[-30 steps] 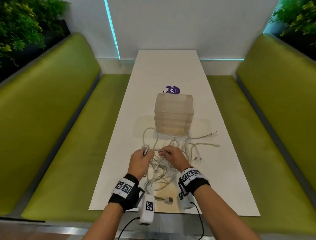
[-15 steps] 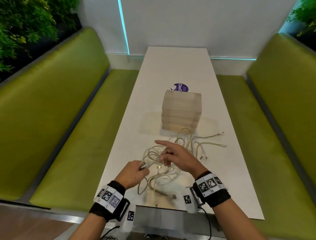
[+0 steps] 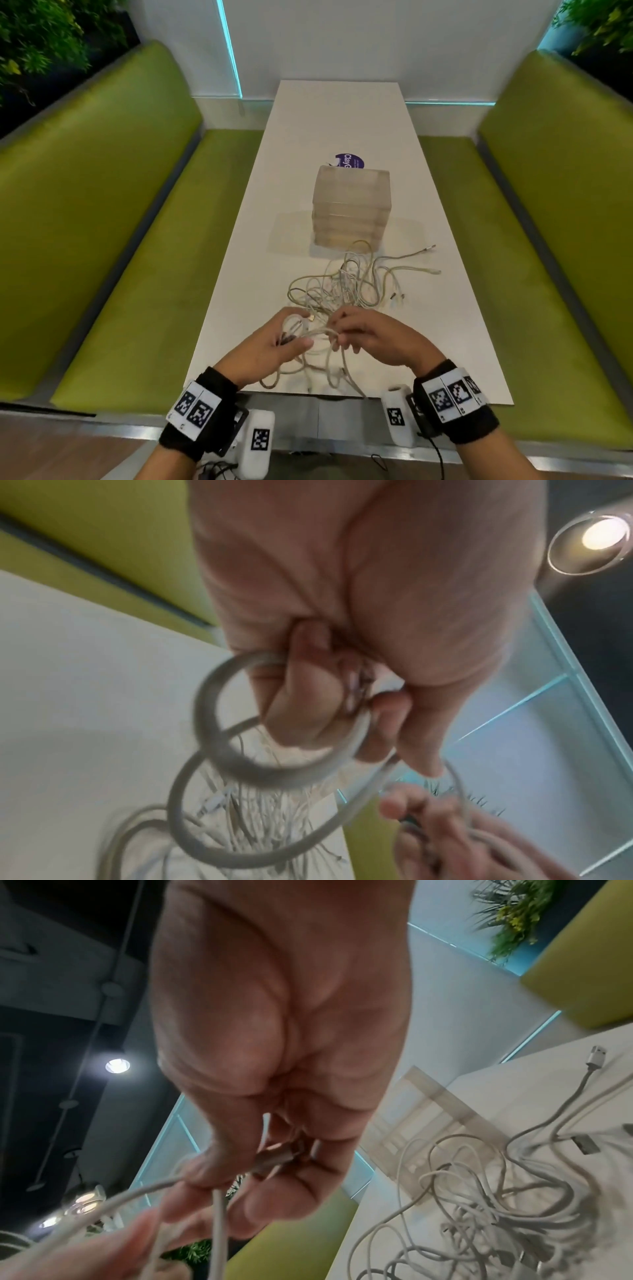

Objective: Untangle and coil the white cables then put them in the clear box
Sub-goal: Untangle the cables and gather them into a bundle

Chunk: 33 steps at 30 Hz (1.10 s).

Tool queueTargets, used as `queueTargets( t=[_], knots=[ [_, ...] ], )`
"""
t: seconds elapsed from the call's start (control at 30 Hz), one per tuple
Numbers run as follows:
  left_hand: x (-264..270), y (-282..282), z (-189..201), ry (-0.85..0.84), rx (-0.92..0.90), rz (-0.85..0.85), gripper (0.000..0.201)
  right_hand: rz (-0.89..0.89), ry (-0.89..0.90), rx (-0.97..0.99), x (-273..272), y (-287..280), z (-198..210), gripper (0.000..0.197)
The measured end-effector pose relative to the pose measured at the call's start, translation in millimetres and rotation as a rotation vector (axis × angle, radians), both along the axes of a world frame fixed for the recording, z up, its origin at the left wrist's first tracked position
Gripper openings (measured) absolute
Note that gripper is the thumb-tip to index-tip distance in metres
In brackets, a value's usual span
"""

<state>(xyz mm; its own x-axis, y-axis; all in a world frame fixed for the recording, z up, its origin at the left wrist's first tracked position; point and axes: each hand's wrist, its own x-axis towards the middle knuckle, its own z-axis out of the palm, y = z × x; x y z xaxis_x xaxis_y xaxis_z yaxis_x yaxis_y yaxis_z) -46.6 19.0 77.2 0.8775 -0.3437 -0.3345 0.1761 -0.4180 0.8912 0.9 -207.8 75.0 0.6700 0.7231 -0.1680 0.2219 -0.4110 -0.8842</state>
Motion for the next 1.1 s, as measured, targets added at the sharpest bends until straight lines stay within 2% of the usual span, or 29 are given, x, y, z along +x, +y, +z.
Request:
queueTargets(
  t=[0.1,0.17,0.23,0.33,0.37,0.43,0.57,0.7,0.8,0.87,0.97,1.03,1.1],
  knots=[
    [-4,0,-4,0.028,0.134,-0.19,0.036,0.042,-0.049,0.065,-16,-4,-1,0.017],
    [-9,-3,-6,0.063,0.172,-0.304,0.043,0.022,-0.117,0.125,-24,0,0,0.019],
    [-13,-9,-5,0.053,0.198,-0.372,0.046,0.034,-0.101,0.165,-28,6,-1,0.021],
    [-14,-16,-3,0.016,0.143,-0.4,0.026,-0.002,-0.098,0.159,-34,14,-6,0.023],
    [-14,-16,-4,-0.003,0.109,-0.377,0.022,-0.048,-0.11,0.153,-35,16,-7,0.023],
    [-15,-14,-3,-0.003,0.017,-0.284,0.029,-0.138,-0.124,0.152,-37,17,-7,0.021],
    [-16,-5,-6,0.059,-0.072,-0.09,0.034,-0.204,-0.161,0.193,-41,15,-7,0.017],
    [-21,6,-7,0.1,-0.328,0.071,0.019,-0.266,-0.154,0.214,-41,9,-8,0.019],
    [-20,15,-10,0.018,-0.319,0.242,0.016,-0.277,-0.082,0.199,-42,4,-11,0.02],
    [-16,22,-8,-0.106,-0.241,0.375,0.017,-0.194,-0.077,0.102,-44,2,-17,0.017],
    [-13,27,1,-0.239,-0.335,0.525,0.018,0.048,-0.155,-0.154,-53,11,-42,0.015],
    [-12,22,7,-0.236,-0.443,0.551,0.021,0.136,-0.196,-0.284,-62,22,-61,0.017],
    [-14,12,9,-0.212,-0.51,0.508,0.024,0.144,-0.208,-0.329,-68,32,-74,0.019]
  ],
)
